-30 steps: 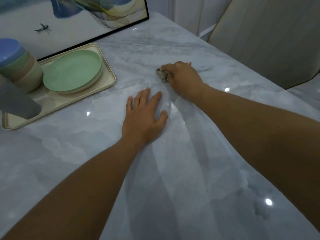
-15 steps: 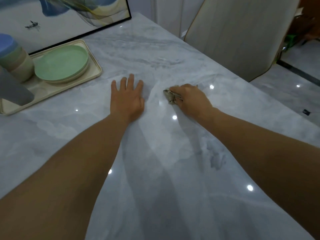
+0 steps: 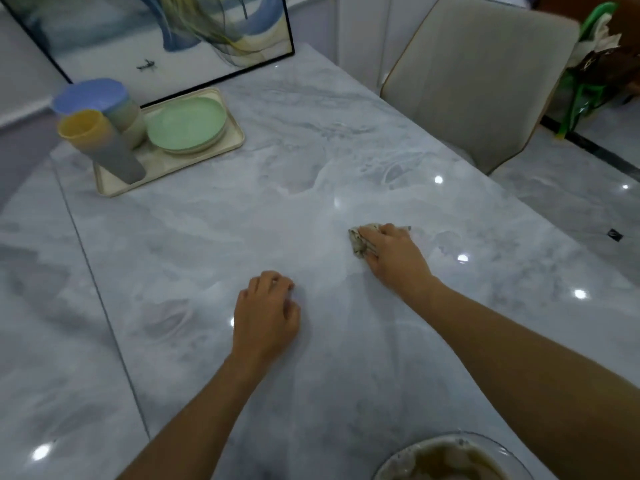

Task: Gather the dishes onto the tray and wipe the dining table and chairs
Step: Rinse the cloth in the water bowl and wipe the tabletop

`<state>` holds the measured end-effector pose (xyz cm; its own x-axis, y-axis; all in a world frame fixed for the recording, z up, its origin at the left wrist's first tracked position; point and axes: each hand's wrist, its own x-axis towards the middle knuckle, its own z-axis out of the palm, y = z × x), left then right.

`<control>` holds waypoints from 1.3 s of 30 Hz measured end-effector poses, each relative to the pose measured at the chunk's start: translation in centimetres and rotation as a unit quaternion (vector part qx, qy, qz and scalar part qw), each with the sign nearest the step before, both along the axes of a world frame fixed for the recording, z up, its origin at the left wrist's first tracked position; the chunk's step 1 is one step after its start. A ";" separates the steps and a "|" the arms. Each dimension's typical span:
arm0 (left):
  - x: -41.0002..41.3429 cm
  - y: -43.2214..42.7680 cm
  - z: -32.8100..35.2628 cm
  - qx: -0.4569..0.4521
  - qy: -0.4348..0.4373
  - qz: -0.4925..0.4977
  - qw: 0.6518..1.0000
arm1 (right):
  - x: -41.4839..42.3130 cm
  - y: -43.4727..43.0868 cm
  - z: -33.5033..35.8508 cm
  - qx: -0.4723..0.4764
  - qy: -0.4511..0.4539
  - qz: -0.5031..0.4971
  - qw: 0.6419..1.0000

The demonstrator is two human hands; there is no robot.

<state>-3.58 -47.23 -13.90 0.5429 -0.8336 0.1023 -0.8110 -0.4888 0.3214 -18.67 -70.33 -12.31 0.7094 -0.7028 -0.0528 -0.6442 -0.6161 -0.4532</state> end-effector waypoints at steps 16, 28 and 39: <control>-14.1 19.0 3.4 -0.052 0.243 0.157 0.956 | -3.4 15.7 1.6 -0.029 0.143 0.105 0.984; -15.4 24.7 6.0 -0.130 0.335 0.383 0.851 | -5.2 31.8 2.9 -0.033 0.152 0.296 0.942; -18.2 22.8 6.3 -0.131 0.426 0.386 0.808 | -8.7 23.7 4.1 -0.017 0.165 0.281 0.945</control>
